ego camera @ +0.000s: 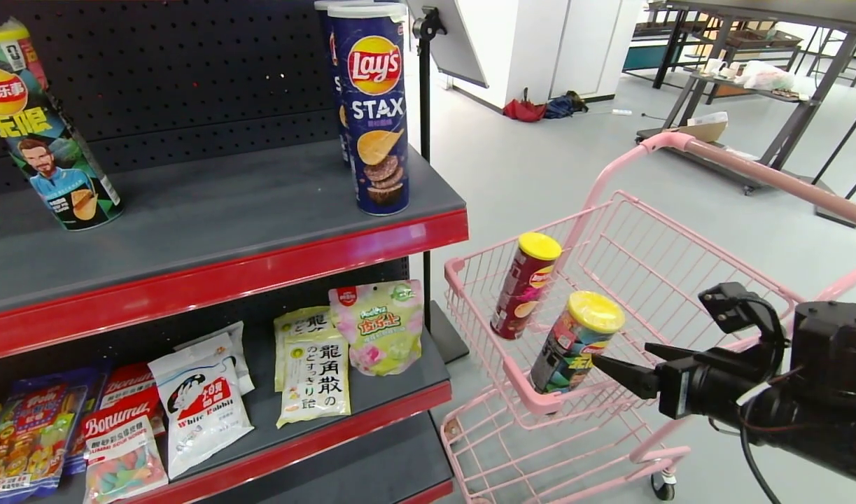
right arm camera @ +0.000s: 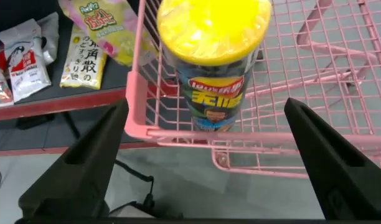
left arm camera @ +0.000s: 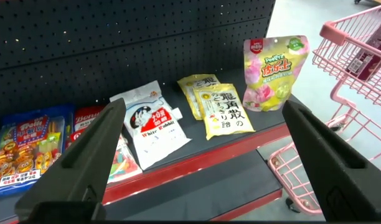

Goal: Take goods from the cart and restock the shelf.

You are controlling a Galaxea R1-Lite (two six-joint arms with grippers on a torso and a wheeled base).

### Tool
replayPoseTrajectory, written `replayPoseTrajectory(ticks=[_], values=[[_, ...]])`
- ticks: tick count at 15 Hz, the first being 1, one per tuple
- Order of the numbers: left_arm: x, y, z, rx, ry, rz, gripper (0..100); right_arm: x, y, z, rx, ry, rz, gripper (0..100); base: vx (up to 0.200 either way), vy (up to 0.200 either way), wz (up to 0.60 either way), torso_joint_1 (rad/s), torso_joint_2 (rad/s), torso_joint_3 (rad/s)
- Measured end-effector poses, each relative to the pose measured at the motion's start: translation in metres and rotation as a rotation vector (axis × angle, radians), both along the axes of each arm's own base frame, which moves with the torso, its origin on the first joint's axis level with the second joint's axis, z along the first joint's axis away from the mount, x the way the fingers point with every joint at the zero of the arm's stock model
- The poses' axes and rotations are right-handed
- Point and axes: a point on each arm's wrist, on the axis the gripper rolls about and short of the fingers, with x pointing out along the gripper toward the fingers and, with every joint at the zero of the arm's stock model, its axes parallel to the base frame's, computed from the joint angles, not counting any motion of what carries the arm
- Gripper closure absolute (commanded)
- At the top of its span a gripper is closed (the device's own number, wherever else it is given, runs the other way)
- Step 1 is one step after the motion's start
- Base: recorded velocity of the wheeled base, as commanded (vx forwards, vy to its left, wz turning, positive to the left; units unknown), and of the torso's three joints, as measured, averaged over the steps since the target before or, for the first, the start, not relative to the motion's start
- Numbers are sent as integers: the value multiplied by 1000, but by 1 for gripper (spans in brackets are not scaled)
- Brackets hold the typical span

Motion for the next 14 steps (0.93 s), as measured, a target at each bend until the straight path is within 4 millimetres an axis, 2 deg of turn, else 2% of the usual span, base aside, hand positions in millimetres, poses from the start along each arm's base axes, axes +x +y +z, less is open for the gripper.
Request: replayPoseTrajectory(ticks=[6,11,14], values=[[0,0,0,1,0,0,0,37,9,-28,-11,57,-6,0,0,0,0,0,0,0],[0,0,0,1,0,0,0,66,18,-37,-2,51,-7,0,0,0,0,0,0,0],[0,0,0,1,0,-1,0,75,22,-40,-2,49,0,0,0,0,0,0,0,0]])
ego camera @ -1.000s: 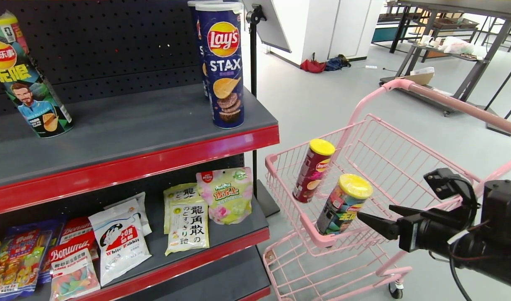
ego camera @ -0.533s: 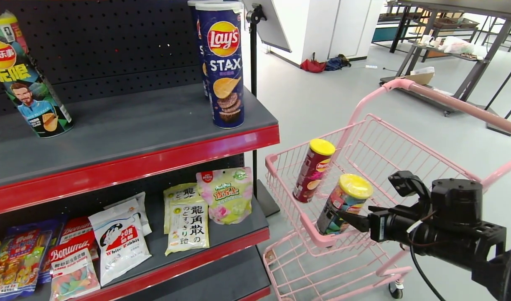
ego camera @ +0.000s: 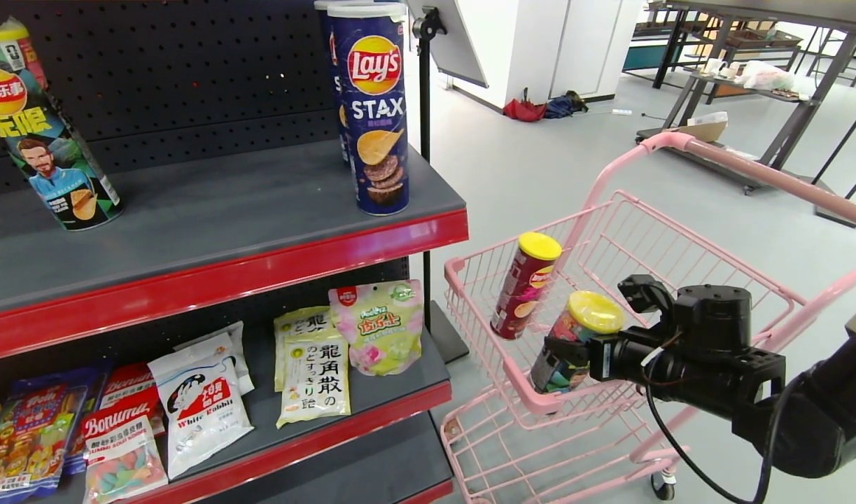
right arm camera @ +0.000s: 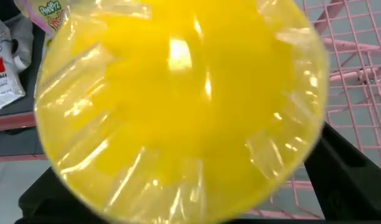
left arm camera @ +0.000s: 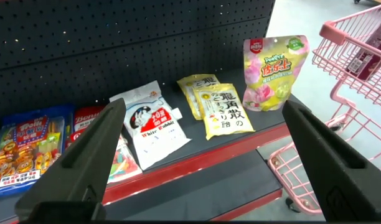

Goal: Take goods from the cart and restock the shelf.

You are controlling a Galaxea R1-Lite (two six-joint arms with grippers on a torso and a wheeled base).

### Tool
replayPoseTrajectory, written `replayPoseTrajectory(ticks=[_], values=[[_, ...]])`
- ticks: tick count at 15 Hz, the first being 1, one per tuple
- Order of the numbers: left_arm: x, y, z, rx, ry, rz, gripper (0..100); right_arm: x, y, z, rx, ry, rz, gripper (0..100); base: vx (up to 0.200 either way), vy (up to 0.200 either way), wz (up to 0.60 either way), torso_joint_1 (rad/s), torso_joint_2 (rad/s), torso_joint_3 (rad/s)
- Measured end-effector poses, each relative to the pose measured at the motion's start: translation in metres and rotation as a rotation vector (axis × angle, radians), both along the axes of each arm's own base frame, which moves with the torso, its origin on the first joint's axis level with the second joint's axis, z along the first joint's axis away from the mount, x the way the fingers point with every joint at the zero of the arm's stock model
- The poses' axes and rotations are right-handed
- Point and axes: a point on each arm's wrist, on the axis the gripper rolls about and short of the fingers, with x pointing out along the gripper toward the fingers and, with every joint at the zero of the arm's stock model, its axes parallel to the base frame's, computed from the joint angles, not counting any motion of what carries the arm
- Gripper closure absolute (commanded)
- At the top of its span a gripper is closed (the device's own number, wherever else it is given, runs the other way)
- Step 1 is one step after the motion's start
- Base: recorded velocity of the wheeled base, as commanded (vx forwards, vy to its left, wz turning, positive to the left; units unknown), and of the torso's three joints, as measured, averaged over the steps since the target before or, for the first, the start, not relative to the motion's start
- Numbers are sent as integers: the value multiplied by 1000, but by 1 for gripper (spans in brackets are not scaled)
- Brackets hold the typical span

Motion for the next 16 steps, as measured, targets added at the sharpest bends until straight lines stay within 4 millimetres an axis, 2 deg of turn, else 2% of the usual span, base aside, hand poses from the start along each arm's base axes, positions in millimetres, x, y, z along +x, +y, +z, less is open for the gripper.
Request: replayPoseTrajectory(ticks=[2,3,12,14,16], values=[[0,0,0,1,0,0,0,3,1,-2,-1,2,1,0,0,0,0,0,0,0],[0,0,0,1,0,0,0,5,2,-3,-1,4,2,100,0,0,0,0,0,0],[0,0,0,2,0,0,0,14,5,-7,-2,-18,8,100,0,0,0,0,0,0],[0,0,0,2,0,0,0,13,7,2,-10,-36,-1,100,0,0,0,0,0,0],[0,0,0,2,0,0,0,13,8,26,-16,-110,-18,100,0,0,0,0,0,0]])
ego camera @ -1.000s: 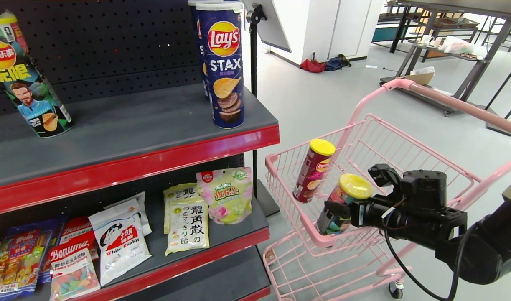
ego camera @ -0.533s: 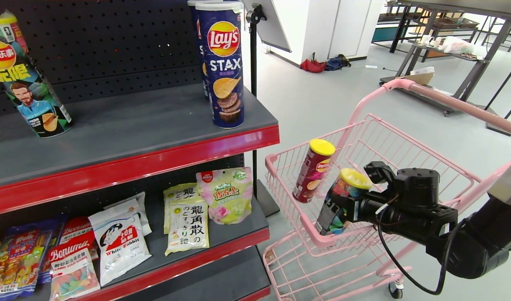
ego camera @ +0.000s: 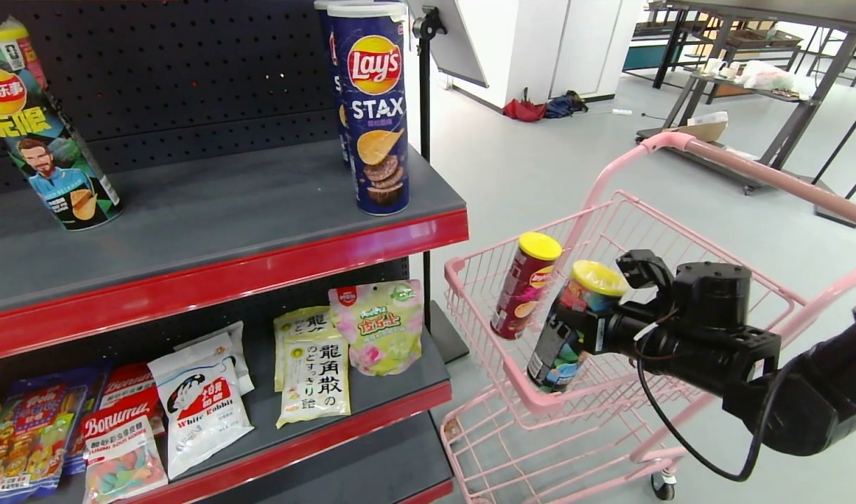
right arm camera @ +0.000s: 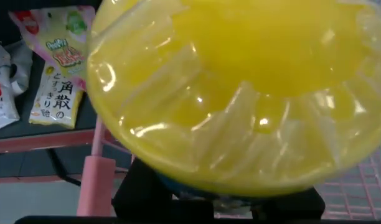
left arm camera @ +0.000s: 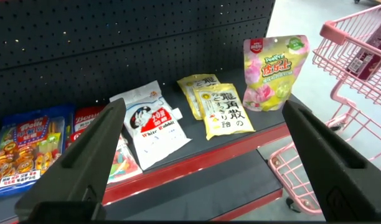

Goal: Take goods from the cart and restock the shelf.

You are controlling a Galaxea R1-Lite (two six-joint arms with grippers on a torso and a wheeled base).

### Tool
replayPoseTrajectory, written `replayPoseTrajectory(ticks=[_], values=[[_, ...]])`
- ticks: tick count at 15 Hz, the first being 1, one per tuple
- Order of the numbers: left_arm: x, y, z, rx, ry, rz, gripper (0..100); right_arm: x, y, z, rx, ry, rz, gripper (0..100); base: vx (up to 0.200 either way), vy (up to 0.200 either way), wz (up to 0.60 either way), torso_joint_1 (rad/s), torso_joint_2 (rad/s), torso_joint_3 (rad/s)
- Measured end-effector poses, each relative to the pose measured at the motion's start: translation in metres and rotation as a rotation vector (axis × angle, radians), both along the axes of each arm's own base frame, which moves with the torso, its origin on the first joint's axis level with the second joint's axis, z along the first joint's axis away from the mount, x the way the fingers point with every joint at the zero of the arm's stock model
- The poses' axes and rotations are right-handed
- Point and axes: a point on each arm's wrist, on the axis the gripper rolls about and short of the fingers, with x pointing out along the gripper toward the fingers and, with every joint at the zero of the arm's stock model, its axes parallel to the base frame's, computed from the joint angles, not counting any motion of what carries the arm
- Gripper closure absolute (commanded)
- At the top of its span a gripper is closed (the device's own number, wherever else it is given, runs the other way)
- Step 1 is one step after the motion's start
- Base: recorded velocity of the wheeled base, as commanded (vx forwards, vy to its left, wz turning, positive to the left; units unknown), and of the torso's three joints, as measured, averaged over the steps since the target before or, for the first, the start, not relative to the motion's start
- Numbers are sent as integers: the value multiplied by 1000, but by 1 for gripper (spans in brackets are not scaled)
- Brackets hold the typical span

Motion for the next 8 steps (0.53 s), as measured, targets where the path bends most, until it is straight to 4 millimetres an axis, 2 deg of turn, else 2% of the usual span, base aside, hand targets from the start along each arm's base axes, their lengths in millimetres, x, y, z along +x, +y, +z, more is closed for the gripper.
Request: replayPoseTrajectory(ticks=[1,3,5,7,8], values=[[0,0,0,0,0,0,0,-1,0,13,-5,-20,2,100,0,0,0,0,0,0],[0,0,0,0,0,0,0,-4,-2,55,-19,-101,2,100,0,0,0,0,0,0],[0,0,0,0,0,0,0,-17,-8,94,-54,-157,-11,100,0,0,0,0,0,0],[0,0,0,14,-2,1,0,-43,-19,130,-94,-194,-62,100,0,0,0,0,0,0],[0,0,0,22,-2,0,0,-63,-25,146,-118,-211,-109,100,0,0,0,0,0,0]])
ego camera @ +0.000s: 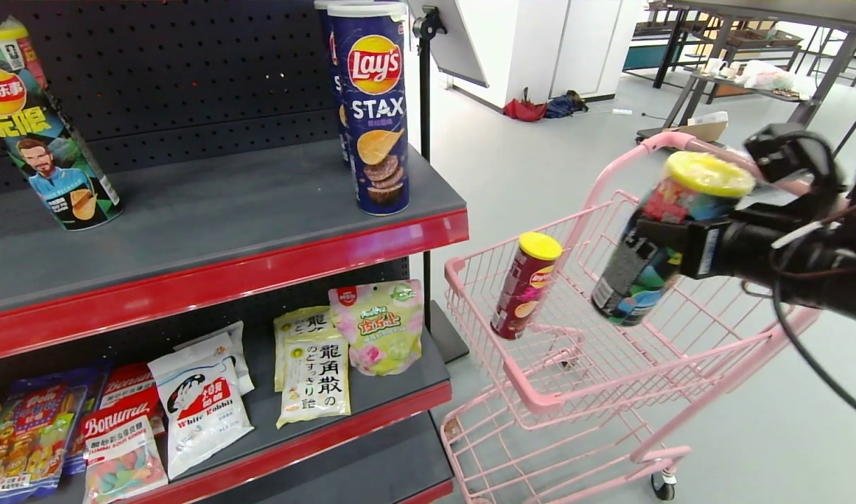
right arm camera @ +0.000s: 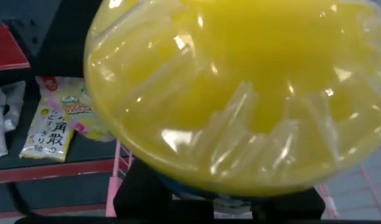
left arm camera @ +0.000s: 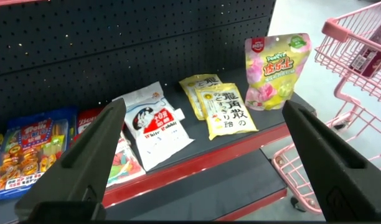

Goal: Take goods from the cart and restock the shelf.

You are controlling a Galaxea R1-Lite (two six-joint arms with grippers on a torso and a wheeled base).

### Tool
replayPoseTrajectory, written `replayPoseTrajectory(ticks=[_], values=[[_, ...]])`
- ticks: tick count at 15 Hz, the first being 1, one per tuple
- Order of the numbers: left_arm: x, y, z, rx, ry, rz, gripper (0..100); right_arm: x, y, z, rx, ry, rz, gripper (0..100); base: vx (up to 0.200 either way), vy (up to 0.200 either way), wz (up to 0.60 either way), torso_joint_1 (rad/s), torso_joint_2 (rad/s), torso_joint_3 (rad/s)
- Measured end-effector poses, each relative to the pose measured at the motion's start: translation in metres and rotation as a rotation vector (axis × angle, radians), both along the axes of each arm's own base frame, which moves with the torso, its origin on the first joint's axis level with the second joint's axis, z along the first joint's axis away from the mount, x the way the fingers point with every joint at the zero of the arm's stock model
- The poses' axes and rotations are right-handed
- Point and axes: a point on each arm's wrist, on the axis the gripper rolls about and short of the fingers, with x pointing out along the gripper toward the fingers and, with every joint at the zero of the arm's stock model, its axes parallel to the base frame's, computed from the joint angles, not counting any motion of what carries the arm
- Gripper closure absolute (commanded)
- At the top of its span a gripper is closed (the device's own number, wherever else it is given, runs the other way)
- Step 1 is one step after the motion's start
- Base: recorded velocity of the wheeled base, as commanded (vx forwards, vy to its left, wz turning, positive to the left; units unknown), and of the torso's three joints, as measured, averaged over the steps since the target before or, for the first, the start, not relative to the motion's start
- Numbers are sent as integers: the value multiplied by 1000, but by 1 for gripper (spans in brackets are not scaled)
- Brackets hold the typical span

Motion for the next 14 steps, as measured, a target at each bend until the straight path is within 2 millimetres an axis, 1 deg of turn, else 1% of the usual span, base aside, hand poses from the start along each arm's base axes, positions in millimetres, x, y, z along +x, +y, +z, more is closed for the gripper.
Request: replayPoseTrajectory(ticks=[1,2,3,5,7,9,10,12,14], values=[[0,0,0,-2,0,0,0,-22,-8,13,-24,-14,-53,100,0,0,0,0,0,0],[0,0,0,-8,2,1,0,-43,-15,20,-49,-12,-90,100,0,0,0,0,0,0],[0,0,0,-9,4,-8,0,-70,-24,25,-71,-8,-123,100,0,0,0,0,0,0],[0,-1,0,-9,3,-27,0,-121,-42,24,-95,-11,-180,100,0,0,0,0,0,0],[0,-1,0,-11,3,-29,0,-170,-57,7,-120,-1,-248,100,0,0,0,0,0,0],[0,-1,0,-18,3,-31,0,-199,-65,-10,-132,-4,-316,100,0,0,0,0,0,0],[0,-1,0,-18,3,-31,0,-208,-66,-17,-131,-13,-337,100,0,0,0,0,0,0],[0,-1,0,-19,4,-31,0,-218,-68,-20,-123,-45,-349,100,0,0,0,53,-176,-124],[0,-1,0,-19,3,-31,0,-223,-68,-21,-117,-65,-353,100,0,0,0,134,-427,-286]])
